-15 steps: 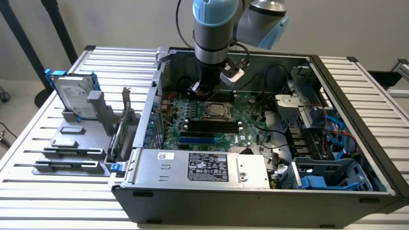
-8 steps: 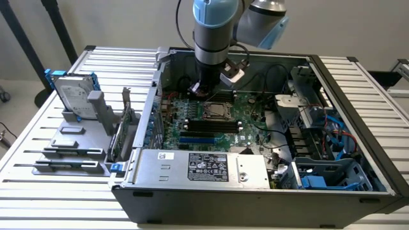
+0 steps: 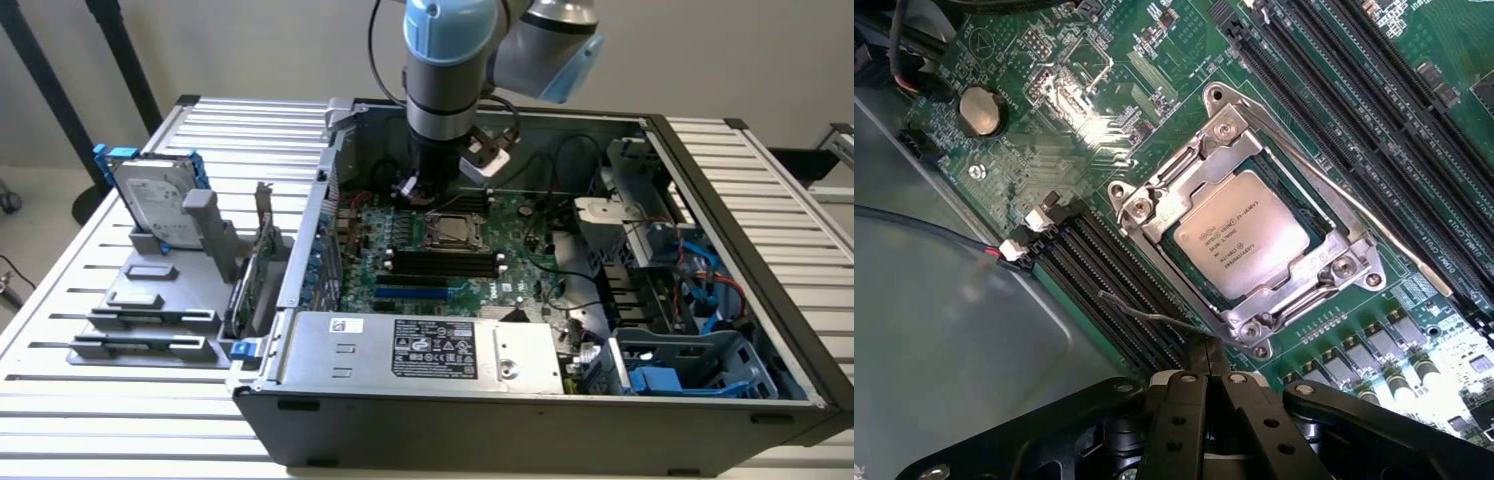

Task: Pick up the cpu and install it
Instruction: 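Install the first cpu locking lever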

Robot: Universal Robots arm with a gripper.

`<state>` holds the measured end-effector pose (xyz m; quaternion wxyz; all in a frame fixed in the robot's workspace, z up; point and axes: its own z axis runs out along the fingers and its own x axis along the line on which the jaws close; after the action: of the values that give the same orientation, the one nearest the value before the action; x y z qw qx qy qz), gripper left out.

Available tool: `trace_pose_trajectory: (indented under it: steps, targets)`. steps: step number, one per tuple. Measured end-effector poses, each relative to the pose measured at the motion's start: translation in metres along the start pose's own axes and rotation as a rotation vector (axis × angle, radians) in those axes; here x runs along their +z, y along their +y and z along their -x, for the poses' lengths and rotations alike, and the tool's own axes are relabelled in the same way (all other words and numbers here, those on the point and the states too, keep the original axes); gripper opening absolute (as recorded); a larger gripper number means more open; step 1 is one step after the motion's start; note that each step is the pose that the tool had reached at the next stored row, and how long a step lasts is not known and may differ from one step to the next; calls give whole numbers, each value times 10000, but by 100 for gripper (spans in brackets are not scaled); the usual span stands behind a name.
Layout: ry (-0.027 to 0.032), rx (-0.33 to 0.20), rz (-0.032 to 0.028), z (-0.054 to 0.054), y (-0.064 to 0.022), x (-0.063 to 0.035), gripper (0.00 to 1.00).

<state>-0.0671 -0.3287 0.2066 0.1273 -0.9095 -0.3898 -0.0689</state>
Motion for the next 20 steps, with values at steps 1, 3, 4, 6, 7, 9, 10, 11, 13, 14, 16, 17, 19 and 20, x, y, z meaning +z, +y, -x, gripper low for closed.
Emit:
trace_pose_trajectory:
  steps: [1,3,4,6,7,9,10,11,13,14,16,17,19,20]
  targets:
    - [1,-8,-2,-1,3,4,11]
    - [-3,-11,-2,-4,6,5,11]
    - [-3,-11,-1,-5,8,6,11]
    - [-5,-15,0,-12,15,7,11]
    - [-8,-17,2,-16,19,7,11]
    - [-16,-20,7,-22,26,8,11]
    - [-19,-21,10,-25,29,8,11]
    - [-22,-21,13,-26,31,9,11]
    - [-33,-20,22,-28,34,13,11]
    - [-35,-21,26,-29,37,18,11]
    - [-43,-21,31,-30,44,30,11]
    - [-45,-21,32,-31,48,36,11]
    - [-47,-21,35,-34,57,49,11]
    - [-47,-20,35,-37,62,55,11]
